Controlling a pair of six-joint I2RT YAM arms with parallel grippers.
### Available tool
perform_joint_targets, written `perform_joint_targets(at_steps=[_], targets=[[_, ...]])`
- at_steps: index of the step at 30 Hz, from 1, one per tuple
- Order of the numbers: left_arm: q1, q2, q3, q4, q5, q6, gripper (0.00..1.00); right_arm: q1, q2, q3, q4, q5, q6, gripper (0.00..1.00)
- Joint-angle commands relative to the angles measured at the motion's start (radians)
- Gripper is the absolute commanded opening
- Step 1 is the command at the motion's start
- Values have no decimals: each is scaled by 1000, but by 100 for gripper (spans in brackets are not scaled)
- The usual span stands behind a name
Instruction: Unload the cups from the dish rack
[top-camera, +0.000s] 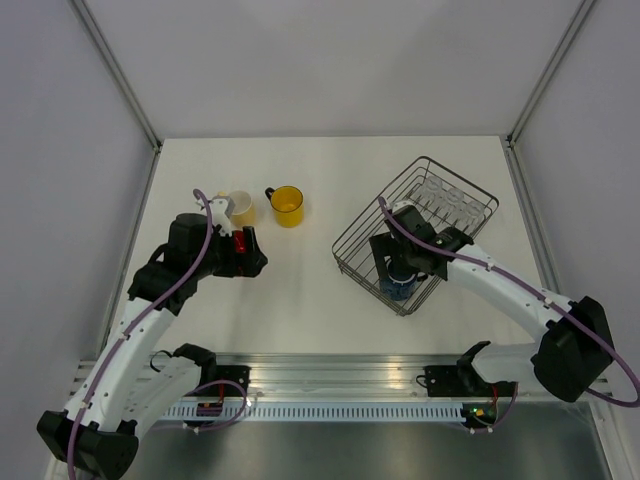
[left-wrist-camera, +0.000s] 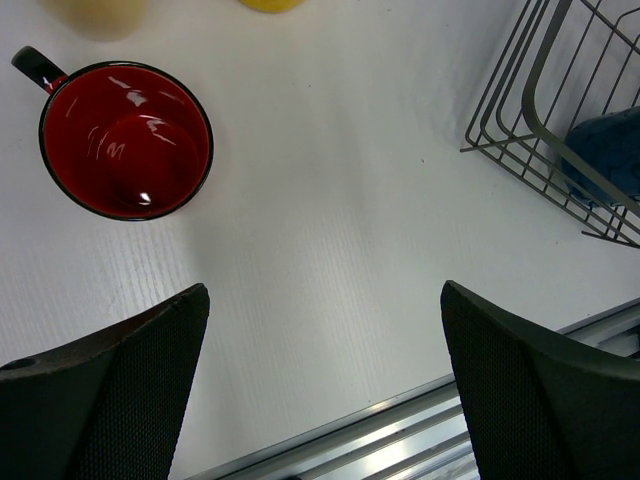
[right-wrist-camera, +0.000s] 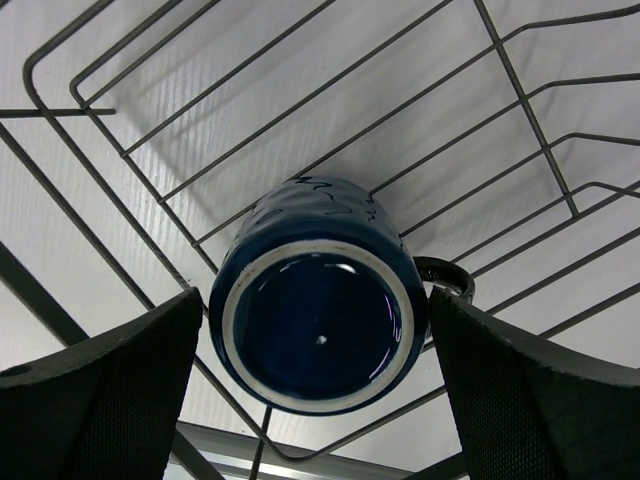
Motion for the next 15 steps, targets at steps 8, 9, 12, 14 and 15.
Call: perform_joint_targets(at_steps=[8, 9, 12, 14, 15], targets=[[-2, 1, -5, 49, 52, 39, 100, 7, 97, 11, 2, 62, -15, 98], [-2, 0, -7, 51, 57, 39, 100, 9, 115, 11, 1, 61, -16, 98], [-2, -3, -7, 52, 58, 39, 100, 13, 155, 7, 1, 61, -18, 98], [-2, -3, -7, 51, 63, 39, 100, 16, 184, 5, -1, 62, -20, 98], [-2, -3, -7, 52, 64, 41, 100, 19, 192, 2, -1, 67, -18, 98]])
